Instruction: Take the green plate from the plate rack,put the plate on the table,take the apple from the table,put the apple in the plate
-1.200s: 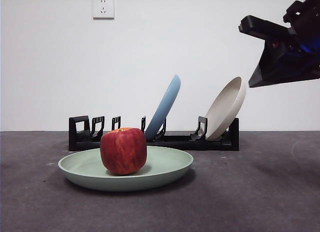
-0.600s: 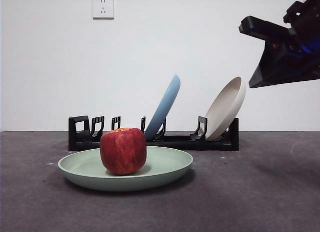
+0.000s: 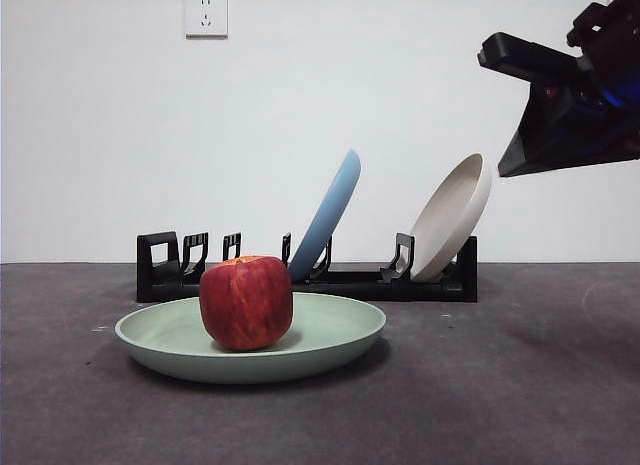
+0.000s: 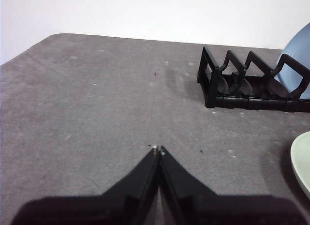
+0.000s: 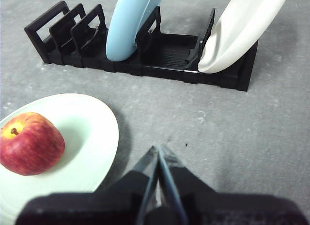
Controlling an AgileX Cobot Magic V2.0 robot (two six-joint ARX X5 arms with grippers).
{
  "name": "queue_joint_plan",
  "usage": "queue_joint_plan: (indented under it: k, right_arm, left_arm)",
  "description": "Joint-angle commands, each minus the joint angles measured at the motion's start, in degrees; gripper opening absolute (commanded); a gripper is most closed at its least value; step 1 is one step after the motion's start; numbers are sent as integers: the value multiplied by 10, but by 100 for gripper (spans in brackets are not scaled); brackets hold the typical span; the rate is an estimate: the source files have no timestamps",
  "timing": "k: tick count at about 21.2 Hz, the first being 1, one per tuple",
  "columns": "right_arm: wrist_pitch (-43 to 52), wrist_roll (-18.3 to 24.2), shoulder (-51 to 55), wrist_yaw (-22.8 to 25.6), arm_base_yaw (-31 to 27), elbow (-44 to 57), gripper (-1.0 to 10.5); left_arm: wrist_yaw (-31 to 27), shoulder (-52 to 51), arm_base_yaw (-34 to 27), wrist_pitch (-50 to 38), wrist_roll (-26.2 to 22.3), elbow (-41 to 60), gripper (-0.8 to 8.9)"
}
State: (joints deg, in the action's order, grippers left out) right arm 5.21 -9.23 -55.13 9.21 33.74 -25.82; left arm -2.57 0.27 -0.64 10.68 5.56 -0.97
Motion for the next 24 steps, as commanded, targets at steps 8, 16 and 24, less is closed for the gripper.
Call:
queue_joint_plan:
  k: [8,16,24]
  right_arm:
    - [3,-3,1,2,0,4,0]
    - [-20,-3,35,1,-4,4,0]
    - [-177,32,285,2,-136,5,0]
  left_arm:
    - [0,-2,-2,0,-8,7,-3]
    - [0,-2,-2,-1,-8,7,-3]
    - [0,-2,-2,-2,-8,7,-3]
